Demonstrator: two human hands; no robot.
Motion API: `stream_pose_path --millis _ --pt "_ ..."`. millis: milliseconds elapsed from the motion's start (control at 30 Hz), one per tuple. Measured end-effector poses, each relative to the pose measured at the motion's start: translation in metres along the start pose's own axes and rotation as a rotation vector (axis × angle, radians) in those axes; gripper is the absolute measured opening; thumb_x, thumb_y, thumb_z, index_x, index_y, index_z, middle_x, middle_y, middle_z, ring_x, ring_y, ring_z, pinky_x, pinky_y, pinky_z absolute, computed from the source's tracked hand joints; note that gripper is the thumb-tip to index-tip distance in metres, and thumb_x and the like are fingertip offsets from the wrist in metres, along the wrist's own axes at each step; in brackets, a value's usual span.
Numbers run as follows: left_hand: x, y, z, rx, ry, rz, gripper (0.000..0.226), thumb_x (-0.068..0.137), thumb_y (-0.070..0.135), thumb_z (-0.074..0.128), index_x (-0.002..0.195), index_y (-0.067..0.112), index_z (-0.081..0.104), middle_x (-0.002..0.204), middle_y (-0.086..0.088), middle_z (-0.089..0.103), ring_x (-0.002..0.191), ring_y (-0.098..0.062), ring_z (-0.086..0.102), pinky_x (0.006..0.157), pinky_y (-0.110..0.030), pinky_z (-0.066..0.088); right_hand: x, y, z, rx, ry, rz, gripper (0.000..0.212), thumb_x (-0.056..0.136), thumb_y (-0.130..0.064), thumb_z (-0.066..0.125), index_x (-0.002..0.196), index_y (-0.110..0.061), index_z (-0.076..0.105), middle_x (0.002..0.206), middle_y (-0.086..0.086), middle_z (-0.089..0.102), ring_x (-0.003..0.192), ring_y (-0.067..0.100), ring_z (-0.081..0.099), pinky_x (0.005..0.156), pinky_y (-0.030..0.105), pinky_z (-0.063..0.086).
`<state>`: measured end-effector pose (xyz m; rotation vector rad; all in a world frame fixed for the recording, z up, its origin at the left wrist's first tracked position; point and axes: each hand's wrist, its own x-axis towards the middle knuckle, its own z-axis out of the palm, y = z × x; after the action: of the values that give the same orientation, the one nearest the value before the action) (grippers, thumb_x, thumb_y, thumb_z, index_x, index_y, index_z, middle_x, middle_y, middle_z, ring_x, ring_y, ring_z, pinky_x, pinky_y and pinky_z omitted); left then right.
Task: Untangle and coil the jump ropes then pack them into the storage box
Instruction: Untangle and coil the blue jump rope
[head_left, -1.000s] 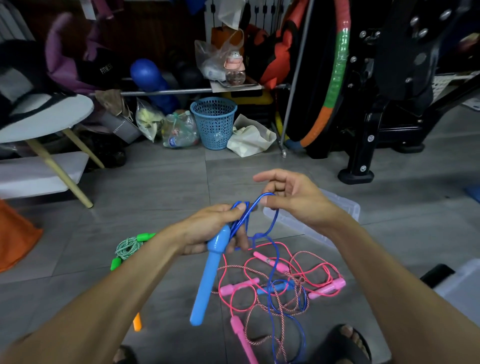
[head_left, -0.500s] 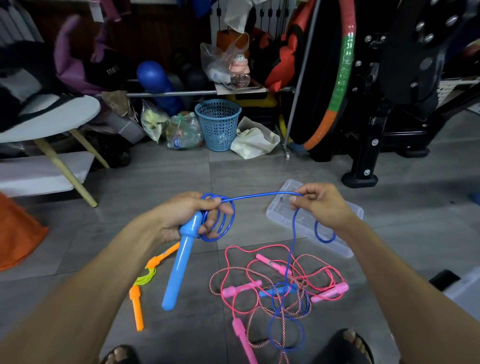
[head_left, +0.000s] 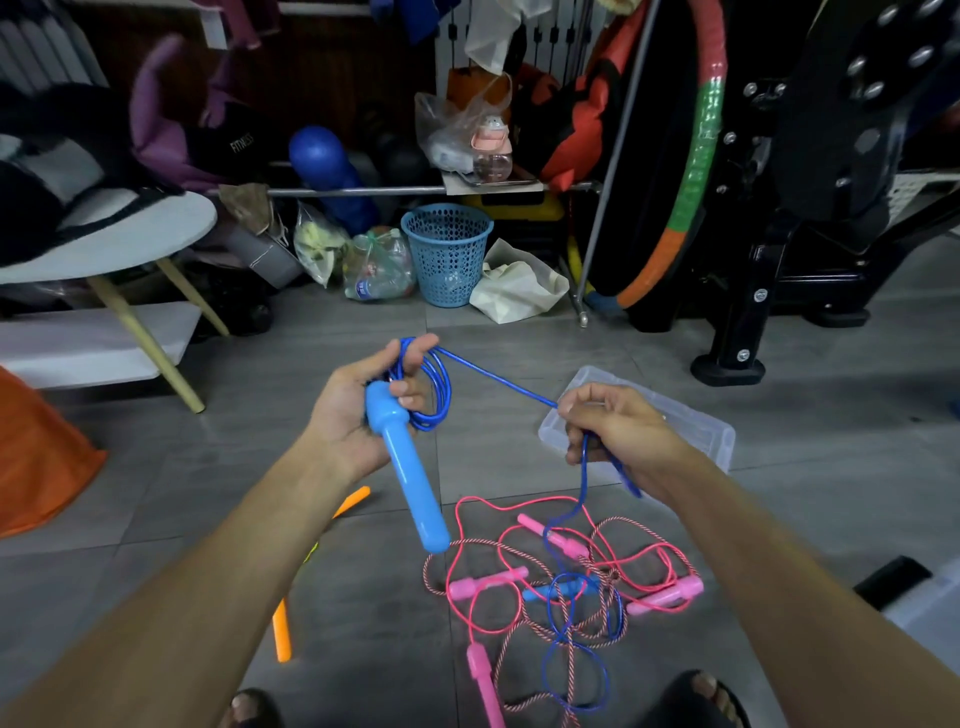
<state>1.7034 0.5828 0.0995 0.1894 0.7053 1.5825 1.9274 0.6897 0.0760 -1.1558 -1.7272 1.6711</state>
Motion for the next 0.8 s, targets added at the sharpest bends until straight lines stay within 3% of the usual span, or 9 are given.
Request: stream_pose_path --millis 67,167,267,333,400,467,600,700,800 --pt "-0.002 -0.004 0.003 0.031 -0.031 -0.006 0.057 0.071 0.016 0.062 0.125 0.001 0.054 0.079 0.002 0.07 0.041 -0.005 0.042 0.039 -0.015 0.039 0.002 0.005 0.005 -0.236 0.047 -0.032 0.014 0.092 -0.003 0.053 0.079 -0.006 0.058 0.055 0.009 0.054 0.04 0.016 0.055 0.049 0.026 0.051" --pt "-0.003 -0.013 0.009 0.098 -0.052 -0.018 0.049 0.076 0.014 0.055 0.125 0.008 0.052 0.091 -0.003 0.073 0.048 -0.01 0.054 0.045 -0.017 0.047 0.0 0.007 0.017 -0.494 -0.049 -0.143 0.021 0.089 -0.008 0.059 0.069 -0.016 0.058 0.052 0.007 0.06 0.045 0.017 0.058 0.056 0.026 0.049" --pt "0.0 -0.022 0.013 0.139 -0.1 0.037 0.027 0.084 0.002 0.048 0.108 0.014 0.044 0.108 -0.014 0.07 0.083 -0.029 0.071 0.072 -0.029 0.059 -0.008 0.003 0.037 -0.436 -0.277 -0.161 0.015 0.084 -0.007 0.064 0.075 -0.019 0.061 0.051 0.0 0.061 0.055 0.016 0.059 0.062 0.026 0.046" --pt "0.005 -0.029 0.013 0.327 -0.077 0.118 0.022 0.091 -0.008 0.04 0.096 0.013 0.039 0.121 -0.017 0.064 0.103 -0.036 0.065 0.092 -0.036 0.053 -0.015 -0.001 0.05 -0.351 -0.387 -0.132 0.018 0.079 -0.002 0.064 0.087 -0.018 0.063 0.059 0.004 0.064 0.062 0.018 0.061 0.068 0.029 0.047" --pt "0.01 -0.034 0.008 0.653 -0.016 0.211 0.024 0.09 -0.012 0.044 0.096 0.012 0.042 0.126 -0.015 0.062 0.109 -0.033 0.063 0.099 -0.041 0.048 -0.02 -0.005 0.055 -0.305 -0.418 -0.136 0.029 0.078 0.003 0.062 0.101 -0.015 0.065 0.066 0.011 0.064 0.068 0.016 0.063 0.073 0.027 0.049" --pt "0.013 -0.038 0.003 0.911 -0.011 0.26 0.029 0.087 -0.011 0.052 0.1 0.016 0.051 0.124 -0.007 0.064 0.109 -0.024 0.064 0.102 -0.041 0.045 -0.022 -0.009 0.054 -0.282 -0.407 -0.143 0.033 0.074 -0.001 0.062 0.101 -0.019 0.066 0.071 0.02 0.063 0.076 0.019 0.063 0.083 0.036 0.052" --pt "0.014 -0.04 -0.005 1.386 -0.047 0.229 0.038 0.092 -0.001 0.05 0.129 0.005 0.049 0.108 0.01 0.068 0.086 0.008 0.065 0.087 -0.009 0.046 -0.021 -0.007 0.047 -0.273 -0.359 -0.096 0.028 0.08 -0.001 0.059 0.104 -0.013 0.067 0.081 0.006 0.067 0.091 0.025 0.069 0.094 0.05 0.05" --pt "0.01 -0.04 -0.009 1.687 -0.133 0.147 0.008 0.096 0.011 0.048 0.103 0.007 0.05 0.077 0.012 0.068 0.062 0.004 0.064 0.071 -0.013 0.05 -0.017 -0.007 0.043 -0.328 -0.259 -0.086 0.03 0.082 0.003 0.054 0.106 -0.013 0.065 0.076 0.003 0.058 0.069 0.013 0.059 0.078 0.041 0.053" --pt "0.005 -0.036 -0.012 1.724 -0.171 0.017 0.026 0.098 0.021 0.046 0.076 0.011 0.055 0.058 0.007 0.063 0.049 -0.011 0.057 0.061 -0.028 0.048 -0.014 -0.009 0.032 -0.304 -0.14 -0.067 0.012 0.08 -0.013 0.066 0.091 -0.016 0.068 0.076 0.002 0.05 0.062 0.011 0.047 0.062 0.032 0.049"
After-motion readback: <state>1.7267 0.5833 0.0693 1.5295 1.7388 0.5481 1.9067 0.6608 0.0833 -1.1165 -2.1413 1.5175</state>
